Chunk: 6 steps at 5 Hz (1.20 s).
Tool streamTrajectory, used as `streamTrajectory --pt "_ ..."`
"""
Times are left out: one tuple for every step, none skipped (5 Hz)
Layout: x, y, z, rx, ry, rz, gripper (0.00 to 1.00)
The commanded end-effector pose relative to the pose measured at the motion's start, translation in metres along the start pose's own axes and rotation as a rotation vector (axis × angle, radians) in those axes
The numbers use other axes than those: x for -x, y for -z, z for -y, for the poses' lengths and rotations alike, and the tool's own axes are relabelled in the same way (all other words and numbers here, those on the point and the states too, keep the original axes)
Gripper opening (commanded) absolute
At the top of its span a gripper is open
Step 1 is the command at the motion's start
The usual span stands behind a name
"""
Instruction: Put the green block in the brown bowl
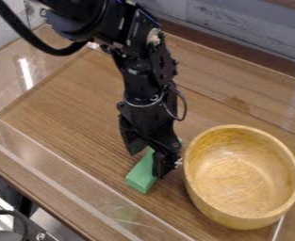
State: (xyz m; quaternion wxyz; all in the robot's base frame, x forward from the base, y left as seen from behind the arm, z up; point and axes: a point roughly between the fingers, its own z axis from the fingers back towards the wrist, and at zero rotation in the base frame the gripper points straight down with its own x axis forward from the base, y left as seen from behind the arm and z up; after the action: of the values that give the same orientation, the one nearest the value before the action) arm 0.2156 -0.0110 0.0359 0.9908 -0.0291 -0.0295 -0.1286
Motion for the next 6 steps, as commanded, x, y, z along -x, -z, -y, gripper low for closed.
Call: streamTrajectory --pt "-0.0045 -0.0023 -0.0045 -0.003 -0.004 0.027 1.0" --pt "-0.0043 0.0002 -0.0062 0.001 -0.008 0.027 1.0" --pt "-0.004 0.0025 -0.0073 0.005 -0.013 0.026 1.0" --pt "-0.0035 0.005 -0.0074 0.01 -0.021 0.024 0.0" --pt "-0.0017 0.0034 -0.0054 0.016 -0.029 0.018 0.0" --pt "0.0011 -0.0003 -0.0032 0.025 -0.04 0.005 0.0"
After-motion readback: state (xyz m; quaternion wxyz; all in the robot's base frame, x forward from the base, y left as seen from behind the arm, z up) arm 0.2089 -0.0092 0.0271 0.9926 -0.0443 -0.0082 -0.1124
